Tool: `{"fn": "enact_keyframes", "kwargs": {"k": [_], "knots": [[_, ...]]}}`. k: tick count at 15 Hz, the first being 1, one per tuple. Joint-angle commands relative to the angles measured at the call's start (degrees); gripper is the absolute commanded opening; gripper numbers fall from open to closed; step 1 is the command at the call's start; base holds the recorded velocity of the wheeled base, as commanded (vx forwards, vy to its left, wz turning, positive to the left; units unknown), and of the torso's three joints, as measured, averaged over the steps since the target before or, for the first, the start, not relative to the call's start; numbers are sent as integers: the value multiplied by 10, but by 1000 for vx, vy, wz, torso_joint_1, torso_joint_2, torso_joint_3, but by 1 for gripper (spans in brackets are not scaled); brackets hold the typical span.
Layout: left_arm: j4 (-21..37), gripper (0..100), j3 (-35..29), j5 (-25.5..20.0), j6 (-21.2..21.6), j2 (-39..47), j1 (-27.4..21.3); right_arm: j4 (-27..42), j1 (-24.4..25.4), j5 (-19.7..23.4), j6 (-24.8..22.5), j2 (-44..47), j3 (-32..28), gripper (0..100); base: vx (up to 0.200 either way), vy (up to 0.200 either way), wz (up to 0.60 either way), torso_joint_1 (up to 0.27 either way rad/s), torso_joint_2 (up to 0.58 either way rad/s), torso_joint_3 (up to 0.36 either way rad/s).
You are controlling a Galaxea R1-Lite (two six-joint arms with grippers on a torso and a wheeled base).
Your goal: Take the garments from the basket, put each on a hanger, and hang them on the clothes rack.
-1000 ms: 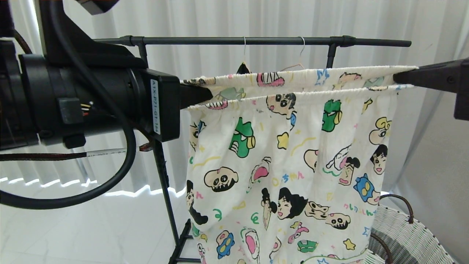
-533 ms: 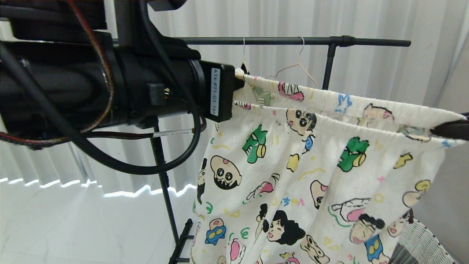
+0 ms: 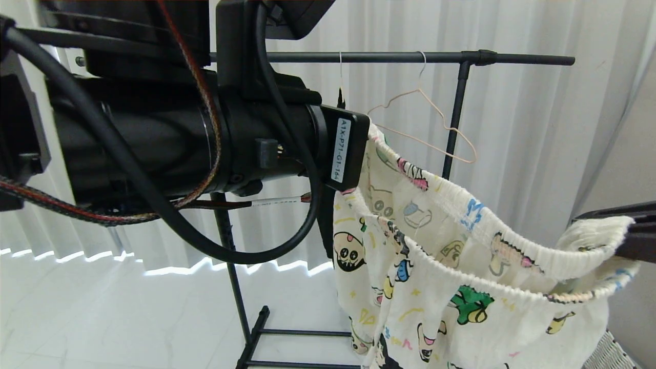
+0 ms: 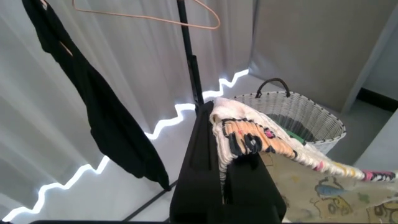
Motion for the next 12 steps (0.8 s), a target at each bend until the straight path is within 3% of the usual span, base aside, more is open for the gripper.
{"fn": "enact_keyframes", "kwargs": {"k": [1, 5, 8, 9, 12], "knots": [[0, 0, 0, 0, 0, -1, 0, -1, 2, -1, 0, 6, 1, 0, 0, 0, 0, 0, 0, 0], [1, 0, 32, 17, 0, -21, 0, 0, -7, -7, 0, -2, 10, 0, 0, 0, 0, 0, 0, 0], [49, 0, 134, 37, 6, -119, 0, -17, -100, -10, -4, -17, 39, 0, 0, 0, 0, 0, 0, 0], [72, 0, 152, 34, 6, -145, -3, -39, -122, -11, -5, -15, 47, 0, 0, 0, 0, 0, 0, 0], [127, 0, 174, 31, 3, -202, -71, -161, -180, -10, -7, 25, 58, 0, 0, 0, 0, 0, 0, 0]]}}
